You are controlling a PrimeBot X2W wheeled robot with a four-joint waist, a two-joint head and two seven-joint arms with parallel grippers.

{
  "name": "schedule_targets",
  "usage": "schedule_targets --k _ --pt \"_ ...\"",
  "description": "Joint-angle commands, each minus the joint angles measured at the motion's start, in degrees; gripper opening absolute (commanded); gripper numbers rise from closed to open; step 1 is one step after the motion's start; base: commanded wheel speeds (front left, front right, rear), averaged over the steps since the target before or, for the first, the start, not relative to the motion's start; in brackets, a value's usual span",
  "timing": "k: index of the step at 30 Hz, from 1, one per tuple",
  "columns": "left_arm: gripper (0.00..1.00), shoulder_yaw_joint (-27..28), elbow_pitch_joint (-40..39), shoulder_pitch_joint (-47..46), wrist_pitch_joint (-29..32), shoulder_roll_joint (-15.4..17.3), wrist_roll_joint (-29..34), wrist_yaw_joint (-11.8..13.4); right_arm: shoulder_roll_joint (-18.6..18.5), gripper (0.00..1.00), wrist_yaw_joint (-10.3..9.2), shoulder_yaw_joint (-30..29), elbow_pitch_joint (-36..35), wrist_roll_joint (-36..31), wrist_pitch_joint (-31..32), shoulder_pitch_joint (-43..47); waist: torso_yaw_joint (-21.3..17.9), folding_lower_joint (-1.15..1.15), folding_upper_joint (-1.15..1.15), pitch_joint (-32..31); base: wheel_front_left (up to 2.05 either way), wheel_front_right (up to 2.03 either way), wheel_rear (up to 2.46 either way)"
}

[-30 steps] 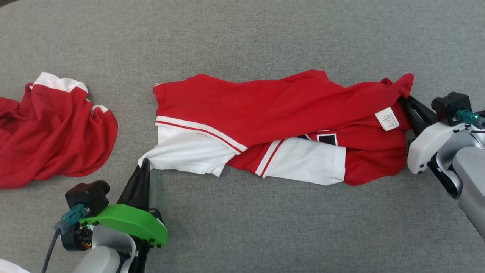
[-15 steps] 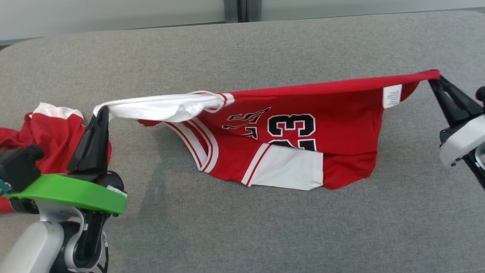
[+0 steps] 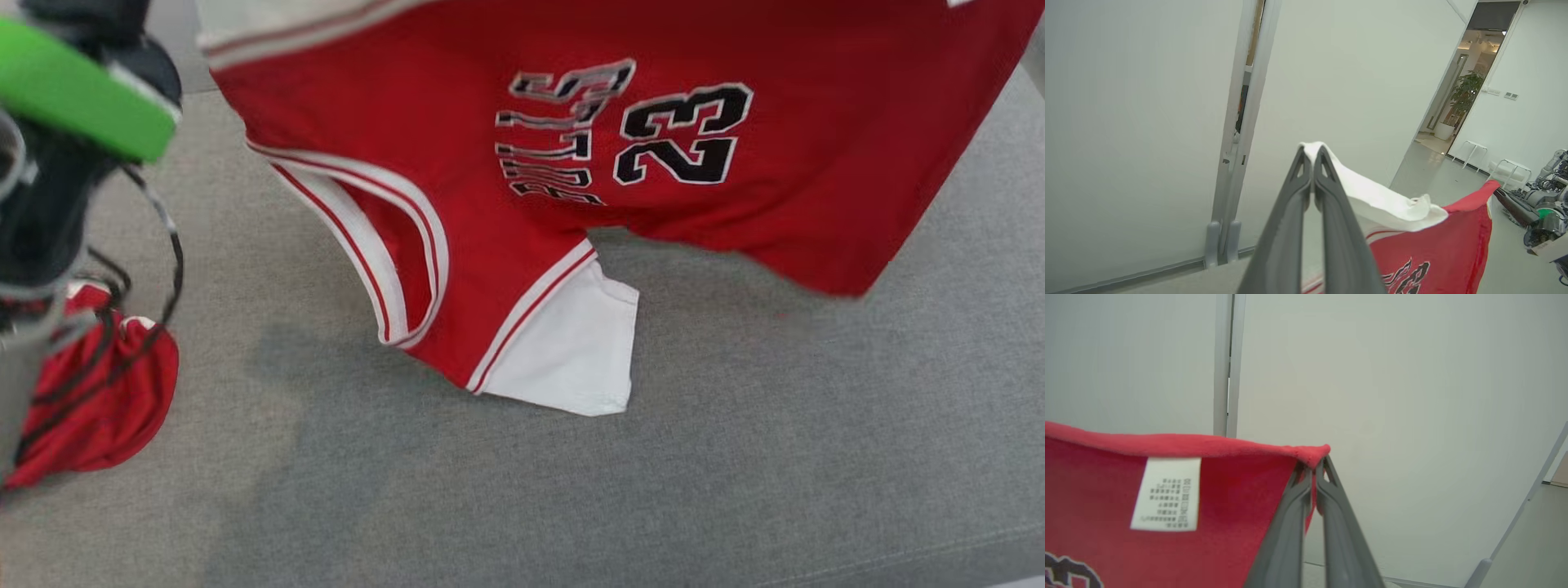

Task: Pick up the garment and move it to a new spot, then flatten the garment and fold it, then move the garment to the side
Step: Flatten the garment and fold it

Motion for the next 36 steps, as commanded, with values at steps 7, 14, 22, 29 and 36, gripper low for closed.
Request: schedule_targets --k 7,14,22,29,36 --pt "0.0 -4.3 22.5 -31.4 -3.0 -5.0 12.7 -5.3 4.7 0.0 -0.1 0.0 11.7 -8.1 -0.8 -22.9 0.5 0.0 0.0 15.1 0.0 0.0 0.0" --pt "0.0 -4.9 40.4 -51.3 -20.4 -10.5 21.4 -11.8 8.6 0.0 -0.1 -2.9 21.2 -20.7 -4.9 -39.3 0.5 0.0 0.0 21.4 0.0 0.0 0.0" --pt "0.0 -4.9 47.8 -51.5 -28.8 -14.0 21.5 -15.9 10.5 0.0 -0.1 -9.9 14.2 -32.7 -5.0 -39.6 4.9 0.0 0.0 27.1 0.0 0.0 0.0" --pt "0.0 -1.4 40.8 -37.8 -29.2 -13.7 19.8 -16.7 11.7 0.0 -0.1 -10.5 11.6 -35.0 -5.0 -29.0 6.9 0.0 0.0 25.7 0.0 0.0 0.0" --pt "0.0 -0.8 26.2 -11.7 -29.2 -8.8 13.8 -16.7 12.6 0.0 -0.1 -12.0 6.4 -31.6 -5.0 -13.4 6.1 0.0 0.0 17.8 0.0 0.0 0.0"
